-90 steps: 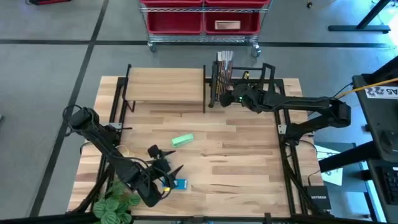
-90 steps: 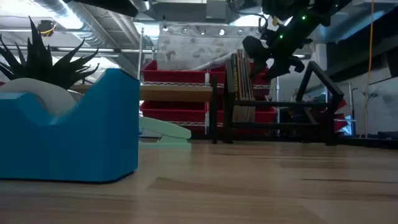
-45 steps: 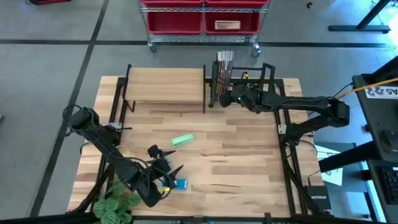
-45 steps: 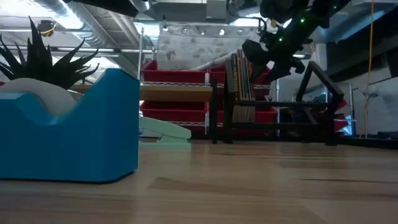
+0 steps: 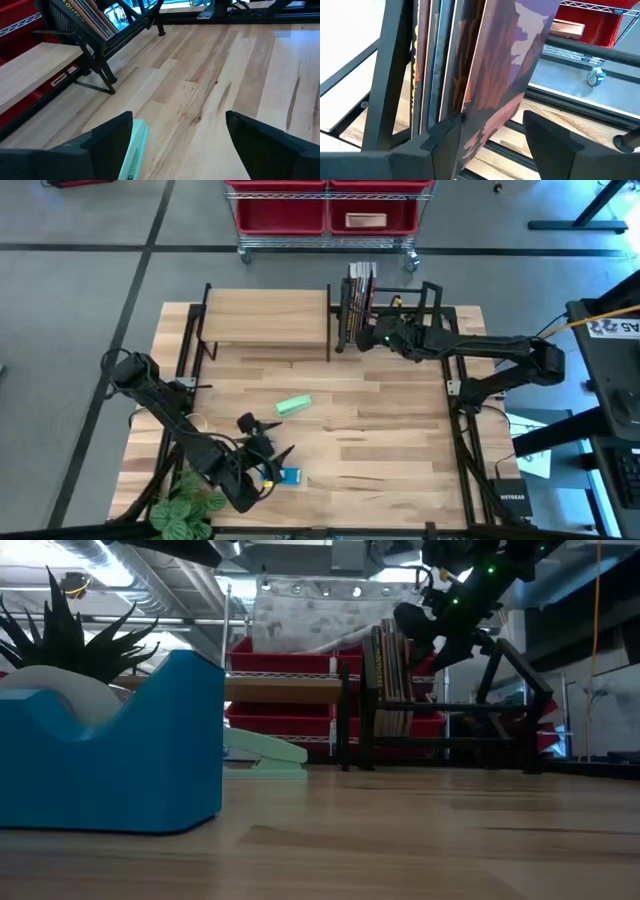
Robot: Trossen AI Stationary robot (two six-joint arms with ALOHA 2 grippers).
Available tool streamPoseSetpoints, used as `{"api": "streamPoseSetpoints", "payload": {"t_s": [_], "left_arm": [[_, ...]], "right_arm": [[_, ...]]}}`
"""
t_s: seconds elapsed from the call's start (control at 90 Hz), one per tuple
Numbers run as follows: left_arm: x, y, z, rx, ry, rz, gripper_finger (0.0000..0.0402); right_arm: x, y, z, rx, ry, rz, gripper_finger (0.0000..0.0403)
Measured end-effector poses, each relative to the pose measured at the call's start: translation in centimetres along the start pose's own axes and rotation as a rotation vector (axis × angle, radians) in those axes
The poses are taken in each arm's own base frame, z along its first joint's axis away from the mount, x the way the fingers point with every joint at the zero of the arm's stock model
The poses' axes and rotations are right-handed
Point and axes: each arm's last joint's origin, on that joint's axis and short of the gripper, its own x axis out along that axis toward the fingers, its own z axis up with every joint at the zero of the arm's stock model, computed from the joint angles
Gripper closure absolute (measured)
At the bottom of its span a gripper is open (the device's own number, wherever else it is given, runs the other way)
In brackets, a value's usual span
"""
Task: Stock shelves
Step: Remove the red purple book from the bookshelf
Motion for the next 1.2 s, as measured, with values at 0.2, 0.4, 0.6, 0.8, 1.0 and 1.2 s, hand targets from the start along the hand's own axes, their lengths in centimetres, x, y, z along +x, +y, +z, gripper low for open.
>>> {"api": "streamPoseSetpoints", "payload": {"t_s": [0.2, 0.4, 0.6, 0.8, 1.0, 1.2], "left_arm": [[0.0, 0.0, 0.0, 0.0, 0.0, 0.0, 0.0093], [0.0, 0.0, 0.0, 0.0, 0.0, 0.0, 0.0093], [0.0, 0.0, 0.0, 0.0, 0.0, 0.0, 0.0093], [0.0, 0.0, 0.0, -0.001, 0.0, 0.0, 0.0093], [0.0, 0.0, 0.0, -0.001, 0.0, 0.0, 0.0093], [0.0, 0.0, 0.0, -0.001, 0.0, 0.0, 0.0093]], "right_arm": [[0.0, 0.11, 0.02, 0.005, 0.009, 0.026, 0.0205], [-0.01, 0.31, 0.35, 0.029, -0.022, 0.041, 0.0205], [-0.01, 0.17, 0.44, 0.037, -0.054, -0.005, 0.0205], [0.2, -0.03, 0.54, 0.055, -0.052, -0.013, 0.0205], [0.34, -0.14, 0.54, 0.058, -0.074, -0.056, 0.0205], [0.94, -0.51, 0.68, 0.092, -0.065, -0.067, 0.0207]]}}
